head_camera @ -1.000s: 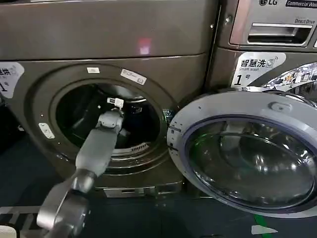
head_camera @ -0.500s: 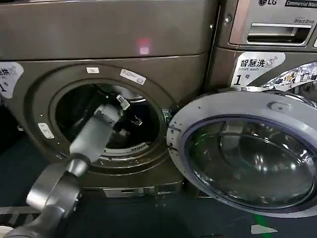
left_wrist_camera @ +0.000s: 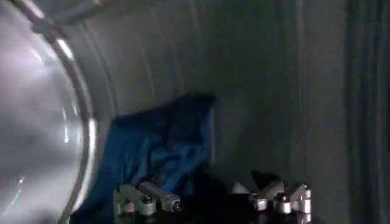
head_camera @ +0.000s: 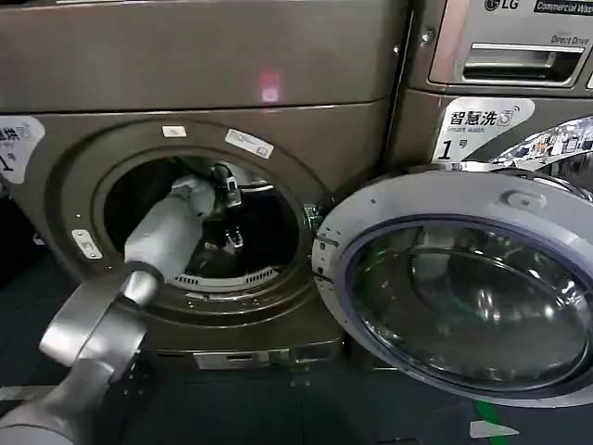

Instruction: Grasp the clothes from the dryer.

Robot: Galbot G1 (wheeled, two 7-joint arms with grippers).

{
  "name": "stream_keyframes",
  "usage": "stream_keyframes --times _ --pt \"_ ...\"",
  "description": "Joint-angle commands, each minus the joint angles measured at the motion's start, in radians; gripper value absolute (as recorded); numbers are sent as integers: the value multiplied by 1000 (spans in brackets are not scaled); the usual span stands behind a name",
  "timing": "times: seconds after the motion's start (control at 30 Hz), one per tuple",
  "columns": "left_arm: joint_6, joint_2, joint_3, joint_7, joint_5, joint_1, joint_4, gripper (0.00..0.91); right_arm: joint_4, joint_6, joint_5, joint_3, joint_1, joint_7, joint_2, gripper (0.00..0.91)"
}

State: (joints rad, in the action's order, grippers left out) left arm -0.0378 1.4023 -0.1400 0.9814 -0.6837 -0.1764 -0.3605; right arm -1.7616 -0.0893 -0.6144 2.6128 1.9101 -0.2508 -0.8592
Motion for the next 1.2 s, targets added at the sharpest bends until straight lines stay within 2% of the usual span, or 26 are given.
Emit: stream_keyframes --times 0.03,0.23,0.97,1.0,1.03,1.07,1.13,1.2 --pt "36 -2 -50 118 -203 -28 33 907 2 -1 9 1 0 -1 1 907" --pt "64 3 -71 143 -239 -50 39 907 0 -1 13 -3 -7 -2 -1 907" --pt "31 3 -33 79 -208 14 76 907 -6 2 18 -11 -11 -3 -11 907" --pt "30 5 -34 79 -208 14 76 762 -5 2 18 -10 -10 -3 -11 907" --pt "30 6 -34 80 -208 14 76 512 -3 3 18 -9 -9 -3 -11 907" --pt "30 6 -34 80 -207 14 77 432 -1 4 18 -8 -9 -3 -11 907" --pt "31 8 -37 86 -209 15 81 148 2 4 18 -5 -7 -3 -10 907" --pt "33 9 -39 88 -210 15 82 114 3 4 18 -6 -7 -4 -9 907"
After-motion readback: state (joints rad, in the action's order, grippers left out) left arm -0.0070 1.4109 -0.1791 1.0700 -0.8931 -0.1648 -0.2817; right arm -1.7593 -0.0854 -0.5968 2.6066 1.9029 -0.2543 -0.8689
